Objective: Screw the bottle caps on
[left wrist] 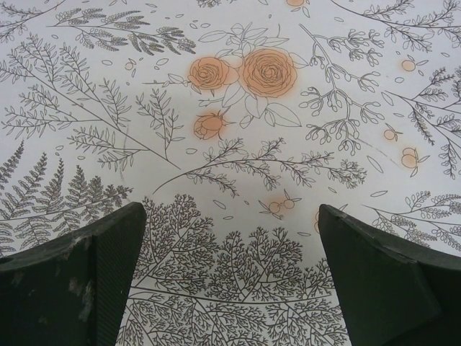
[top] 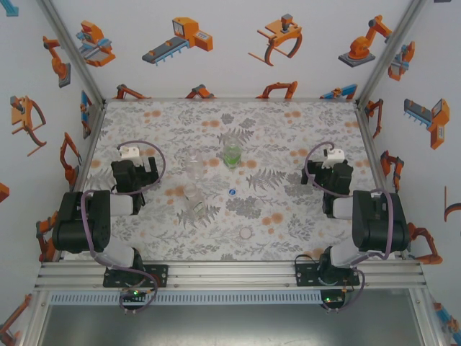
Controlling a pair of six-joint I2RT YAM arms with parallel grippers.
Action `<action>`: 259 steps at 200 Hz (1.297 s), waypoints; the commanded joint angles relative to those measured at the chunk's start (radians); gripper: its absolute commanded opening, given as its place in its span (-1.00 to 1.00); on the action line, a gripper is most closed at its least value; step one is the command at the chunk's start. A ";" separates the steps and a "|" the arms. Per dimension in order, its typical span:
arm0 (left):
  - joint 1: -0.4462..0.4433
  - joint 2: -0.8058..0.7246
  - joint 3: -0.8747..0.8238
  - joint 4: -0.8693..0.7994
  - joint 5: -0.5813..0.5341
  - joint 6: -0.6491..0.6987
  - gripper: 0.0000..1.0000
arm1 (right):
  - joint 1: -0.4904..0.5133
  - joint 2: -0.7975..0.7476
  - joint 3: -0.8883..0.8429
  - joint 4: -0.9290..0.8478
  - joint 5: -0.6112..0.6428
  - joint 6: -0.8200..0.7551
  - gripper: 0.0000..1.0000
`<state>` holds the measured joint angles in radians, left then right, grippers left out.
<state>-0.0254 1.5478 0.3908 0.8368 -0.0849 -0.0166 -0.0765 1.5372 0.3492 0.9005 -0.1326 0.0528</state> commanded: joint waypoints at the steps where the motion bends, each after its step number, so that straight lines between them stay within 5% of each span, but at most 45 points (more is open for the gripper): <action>1: 0.004 -0.008 0.019 -0.007 0.013 -0.023 0.94 | -0.005 0.003 0.029 -0.018 0.115 0.047 0.98; 51: -0.001 -0.025 0.027 -0.025 -0.002 -0.022 0.94 | -0.003 -0.038 -0.014 0.031 0.129 0.045 0.99; 109: -0.092 -0.286 0.163 -0.467 -0.240 -0.022 0.94 | 0.001 -0.350 0.003 -0.242 0.162 0.083 0.93; 146: -0.144 -0.441 0.233 -0.709 -0.268 -0.132 0.94 | 0.002 -0.491 0.151 -0.588 -0.019 0.123 0.82; 193: -0.144 -0.655 0.347 -1.027 -0.178 -0.281 0.94 | 0.045 -0.552 0.252 -0.724 -0.400 0.135 0.68; 233: -0.144 -0.746 0.469 -1.210 -0.075 -0.243 0.94 | 0.245 -0.553 0.309 -0.718 -0.623 0.053 0.65; 259: -0.143 -0.770 0.504 -1.260 -0.026 -0.164 0.94 | 0.415 -0.493 0.365 -0.699 -0.661 0.008 0.66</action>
<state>-0.1688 0.7944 0.8627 -0.2958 -0.1883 -0.2447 0.2169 1.0050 0.6411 0.1879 -0.6643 0.1249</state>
